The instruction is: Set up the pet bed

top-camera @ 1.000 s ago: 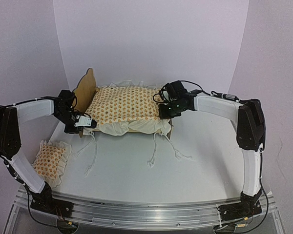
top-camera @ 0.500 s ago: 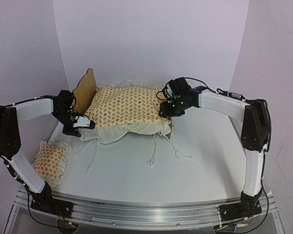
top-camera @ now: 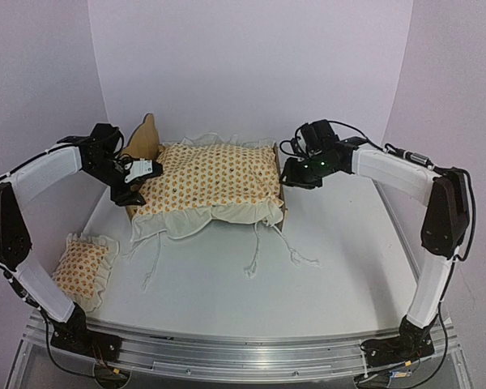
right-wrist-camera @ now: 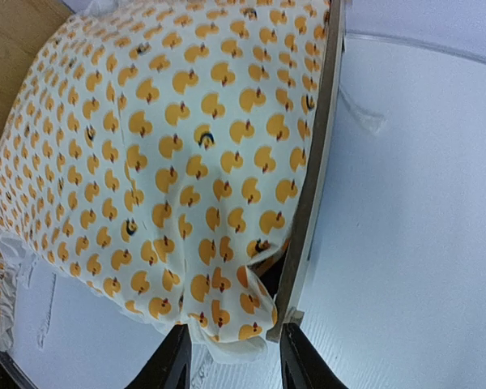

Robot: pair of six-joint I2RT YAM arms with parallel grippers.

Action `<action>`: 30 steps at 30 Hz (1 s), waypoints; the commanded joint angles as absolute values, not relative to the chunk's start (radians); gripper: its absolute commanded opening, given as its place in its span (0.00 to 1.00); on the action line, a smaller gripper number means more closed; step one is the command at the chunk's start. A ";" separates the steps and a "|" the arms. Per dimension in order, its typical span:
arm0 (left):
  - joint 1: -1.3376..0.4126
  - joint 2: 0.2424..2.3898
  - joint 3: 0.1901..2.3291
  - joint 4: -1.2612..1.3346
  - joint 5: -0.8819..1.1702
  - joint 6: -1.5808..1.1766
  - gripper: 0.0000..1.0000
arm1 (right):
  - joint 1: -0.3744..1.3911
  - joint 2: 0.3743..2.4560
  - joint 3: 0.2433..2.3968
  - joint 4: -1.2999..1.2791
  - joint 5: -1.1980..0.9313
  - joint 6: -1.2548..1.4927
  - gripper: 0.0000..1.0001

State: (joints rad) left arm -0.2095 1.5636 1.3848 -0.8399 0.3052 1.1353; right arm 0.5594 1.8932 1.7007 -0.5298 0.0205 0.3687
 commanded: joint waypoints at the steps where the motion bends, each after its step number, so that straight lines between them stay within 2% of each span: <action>1: -0.309 1.634 1.347 -0.709 0.226 1.065 0.67 | 0.590 1.918 1.641 -0.556 -0.063 0.421 0.41; 4: -0.315 1.686 1.362 -0.658 0.217 1.075 0.70 | 0.614 1.940 1.644 -0.553 -0.098 0.405 0.50; 6: -0.314 1.731 1.383 -0.650 0.195 1.079 0.71 | 0.620 1.955 1.638 -0.551 -0.085 0.395 0.53; 9: -0.314 1.794 1.385 -0.629 0.127 1.090 0.69 | 0.620 1.984 1.643 -0.550 -0.041 0.378 0.52; 11: -0.313 1.816 1.374 -0.608 0.088 1.099 0.64 | 0.620 2.008 1.671 -0.551 -0.031 0.365 0.48; 12: -0.311 1.821 1.371 -0.601 0.077 1.100 0.58 | 0.620 2.019 1.684 -0.551 -0.021 0.362 0.44; 14: -0.307 1.821 1.369 -0.592 0.074 1.100 0.38 | 0.618 2.033 1.693 -0.551 -0.001 0.363 0.28; 15: -0.307 1.821 1.370 -0.593 0.071 1.102 0.25 | 0.614 2.035 1.694 -0.551 0.000 0.367 0.20; 17: -0.305 1.821 1.370 -0.595 0.064 1.112 0.12 | 0.601 2.035 1.692 -0.552 0.012 0.373 0.06; 19: -0.294 1.819 1.375 -0.600 0.055 1.124 0.01 | 0.593 2.013 1.682 -0.553 0.029 0.366 0.00; 26: -0.215 1.812 1.453 -0.636 0.076 1.169 0.00 | 0.588 1.874 1.669 -0.599 0.013 0.254 0.00; 30: -0.204 1.806 1.479 -0.636 0.085 1.172 0.00 | 0.588 1.845 1.670 -0.617 -0.072 0.227 0.00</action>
State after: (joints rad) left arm -0.2617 1.8301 1.3945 -0.6644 0.1606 1.2139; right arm 0.5987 1.9427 1.6547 -0.5865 -0.0224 0.2828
